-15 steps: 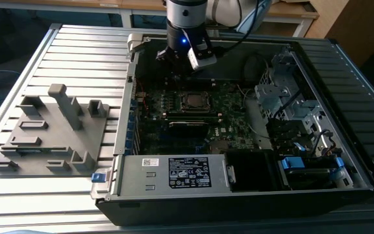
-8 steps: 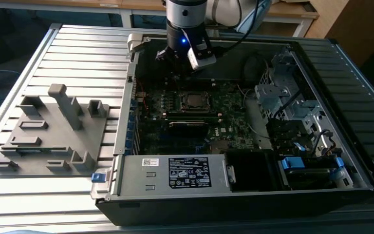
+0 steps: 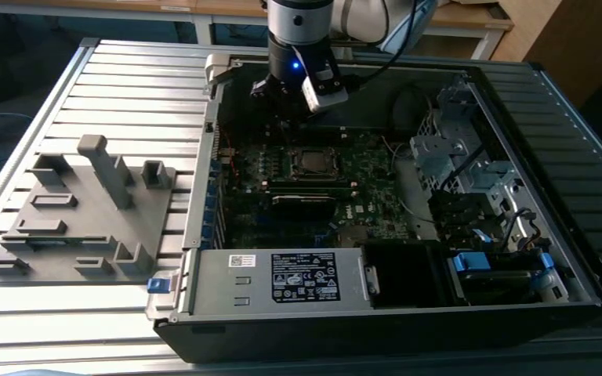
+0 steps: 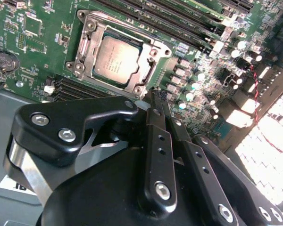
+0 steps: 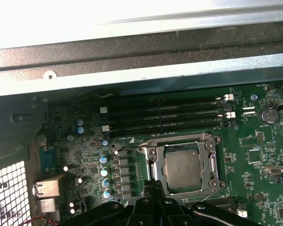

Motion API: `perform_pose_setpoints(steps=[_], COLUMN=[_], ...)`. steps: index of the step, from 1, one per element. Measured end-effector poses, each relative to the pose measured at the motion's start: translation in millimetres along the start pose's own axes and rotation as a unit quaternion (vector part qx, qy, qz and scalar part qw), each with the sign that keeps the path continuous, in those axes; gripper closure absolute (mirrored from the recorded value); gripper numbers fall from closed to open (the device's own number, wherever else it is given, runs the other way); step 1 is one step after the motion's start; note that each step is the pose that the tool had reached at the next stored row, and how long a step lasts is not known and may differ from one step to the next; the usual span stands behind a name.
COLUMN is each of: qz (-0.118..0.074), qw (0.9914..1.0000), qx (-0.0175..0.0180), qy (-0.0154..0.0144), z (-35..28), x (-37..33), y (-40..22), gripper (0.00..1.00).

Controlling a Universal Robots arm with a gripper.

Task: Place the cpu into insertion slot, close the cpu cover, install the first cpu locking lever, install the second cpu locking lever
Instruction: 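Install the first cpu locking lever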

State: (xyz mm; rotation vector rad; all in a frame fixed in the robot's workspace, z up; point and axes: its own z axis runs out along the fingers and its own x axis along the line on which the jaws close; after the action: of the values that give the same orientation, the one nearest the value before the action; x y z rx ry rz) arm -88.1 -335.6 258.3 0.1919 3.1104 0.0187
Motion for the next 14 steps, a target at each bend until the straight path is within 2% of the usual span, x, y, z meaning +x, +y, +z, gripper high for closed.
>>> perform_pose_setpoints(steps=[5, 14], qz=[0.000, 0.000], qw=[1.00000, 1.00000], qx=[0.0001, 0.0000], qy=[0.0001, 0.0000], z=[-0.1, -0.1], x=[0.4, 8.8], y=[0.0, -1.0], gripper=[0.90, 0.90])
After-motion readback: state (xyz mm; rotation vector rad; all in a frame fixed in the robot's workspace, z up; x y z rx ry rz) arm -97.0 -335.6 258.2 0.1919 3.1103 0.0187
